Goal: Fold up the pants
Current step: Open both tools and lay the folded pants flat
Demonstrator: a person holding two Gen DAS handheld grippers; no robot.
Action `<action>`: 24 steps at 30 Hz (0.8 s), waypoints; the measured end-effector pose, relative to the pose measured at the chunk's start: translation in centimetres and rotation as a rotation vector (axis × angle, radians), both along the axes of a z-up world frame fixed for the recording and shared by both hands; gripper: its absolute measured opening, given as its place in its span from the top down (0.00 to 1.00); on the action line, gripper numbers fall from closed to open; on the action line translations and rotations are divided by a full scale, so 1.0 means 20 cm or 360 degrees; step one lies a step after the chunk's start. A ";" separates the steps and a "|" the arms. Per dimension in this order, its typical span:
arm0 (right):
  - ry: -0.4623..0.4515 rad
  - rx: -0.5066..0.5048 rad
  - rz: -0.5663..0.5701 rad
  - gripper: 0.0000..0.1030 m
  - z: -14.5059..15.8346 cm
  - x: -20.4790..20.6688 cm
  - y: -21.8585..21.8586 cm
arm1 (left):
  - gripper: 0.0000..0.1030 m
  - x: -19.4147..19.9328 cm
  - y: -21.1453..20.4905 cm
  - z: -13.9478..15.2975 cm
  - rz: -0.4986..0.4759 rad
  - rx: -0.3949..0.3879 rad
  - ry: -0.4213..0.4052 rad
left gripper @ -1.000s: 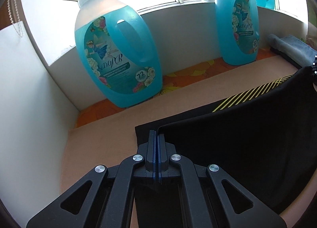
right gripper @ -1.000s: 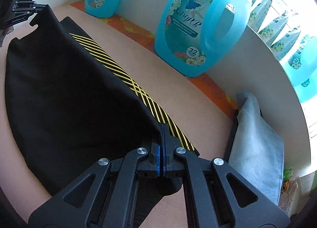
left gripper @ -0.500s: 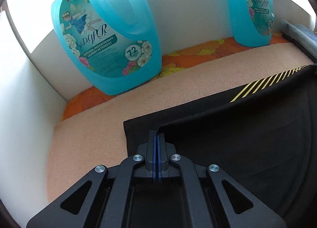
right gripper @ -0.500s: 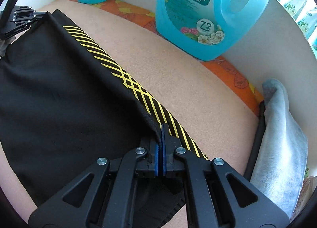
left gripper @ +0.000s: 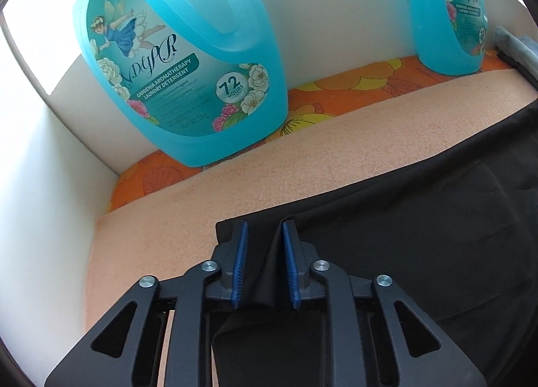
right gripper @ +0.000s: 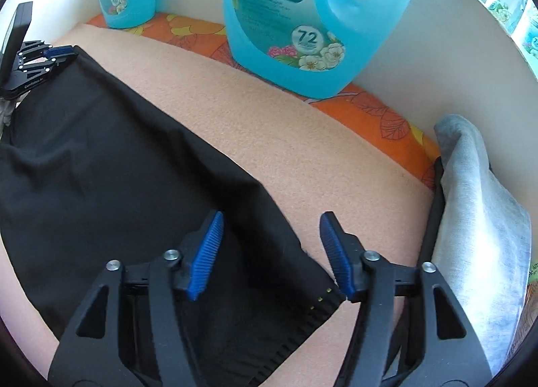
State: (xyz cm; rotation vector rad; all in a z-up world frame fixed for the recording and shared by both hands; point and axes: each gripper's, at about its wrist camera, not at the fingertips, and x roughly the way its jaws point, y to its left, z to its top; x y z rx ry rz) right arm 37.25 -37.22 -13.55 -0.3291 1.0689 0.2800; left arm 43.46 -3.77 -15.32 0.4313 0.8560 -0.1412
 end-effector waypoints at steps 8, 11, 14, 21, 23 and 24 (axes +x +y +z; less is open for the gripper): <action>-0.0126 0.0170 -0.0123 0.39 0.17 -0.11 -0.13 | 0.65 -0.07 0.18 0.25 0.0100 -0.0106 -0.0153; -0.0197 0.0172 -0.0088 0.39 0.24 -0.23 -0.09 | 0.64 -0.15 0.27 0.34 0.0119 -0.0153 -0.0186; -0.0257 0.0178 0.0007 0.39 0.32 -0.36 0.01 | 0.64 -0.26 0.33 0.37 0.0103 -0.0162 -0.0175; -0.0286 0.0182 0.0326 0.39 0.42 -0.61 0.40 | 0.65 -0.54 0.45 0.29 0.0095 -0.0260 -0.0050; -0.0270 0.0200 0.0403 0.39 0.42 -0.64 0.53 | 0.65 -0.61 0.48 0.25 0.0098 -0.0334 -0.0007; -0.0263 0.0201 0.0433 0.39 0.41 -0.65 0.59 | 0.65 -0.64 0.49 0.23 0.0104 -0.0365 0.0015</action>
